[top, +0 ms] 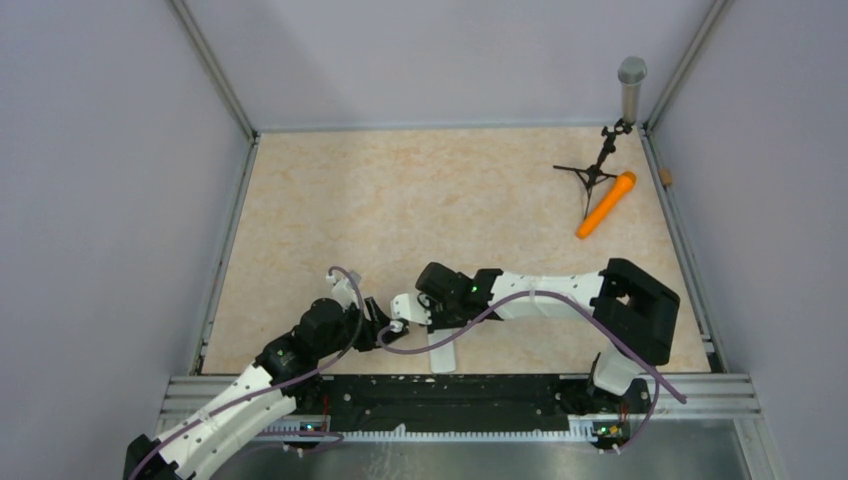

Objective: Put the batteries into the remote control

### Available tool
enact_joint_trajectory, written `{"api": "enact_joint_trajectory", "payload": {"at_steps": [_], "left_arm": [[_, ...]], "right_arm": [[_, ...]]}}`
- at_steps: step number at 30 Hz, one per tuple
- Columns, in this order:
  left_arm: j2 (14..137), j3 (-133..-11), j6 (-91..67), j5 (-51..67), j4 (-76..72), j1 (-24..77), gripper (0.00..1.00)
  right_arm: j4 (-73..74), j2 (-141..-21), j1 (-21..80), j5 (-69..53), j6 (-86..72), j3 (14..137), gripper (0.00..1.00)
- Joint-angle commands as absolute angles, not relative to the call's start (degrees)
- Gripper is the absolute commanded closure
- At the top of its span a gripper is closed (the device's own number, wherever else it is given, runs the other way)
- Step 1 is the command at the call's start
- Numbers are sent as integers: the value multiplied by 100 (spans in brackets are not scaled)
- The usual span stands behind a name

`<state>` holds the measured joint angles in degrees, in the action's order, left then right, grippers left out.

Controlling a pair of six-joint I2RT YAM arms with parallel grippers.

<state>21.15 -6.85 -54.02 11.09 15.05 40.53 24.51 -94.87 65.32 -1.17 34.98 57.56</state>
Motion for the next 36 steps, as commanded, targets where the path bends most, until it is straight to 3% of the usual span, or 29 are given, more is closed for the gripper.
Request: {"api": "enact_joint_trajectory", "payload": {"at_steps": [1, 10, 24, 36], "left_arm": [[2124, -659, -5318, 1140, 1314, 4025, 42], [2138, -672, -5326, 1158, 1302, 4026, 41], [2230, -673, -5344, 1195, 1209, 4027, 41], [2303, -687, -5326, 1230, 1154, 4030, 40]], "right_arm": [[2210, -9570, 6460, -138, 3546, 6040, 100], [2105, -9612, 6444, -26, 3465, 6071, 97], [2120, -9577, 6433, -61, 3445, 6077, 100], [1966, -9649, 6416, -26, 3404, 6052, 92]]}}
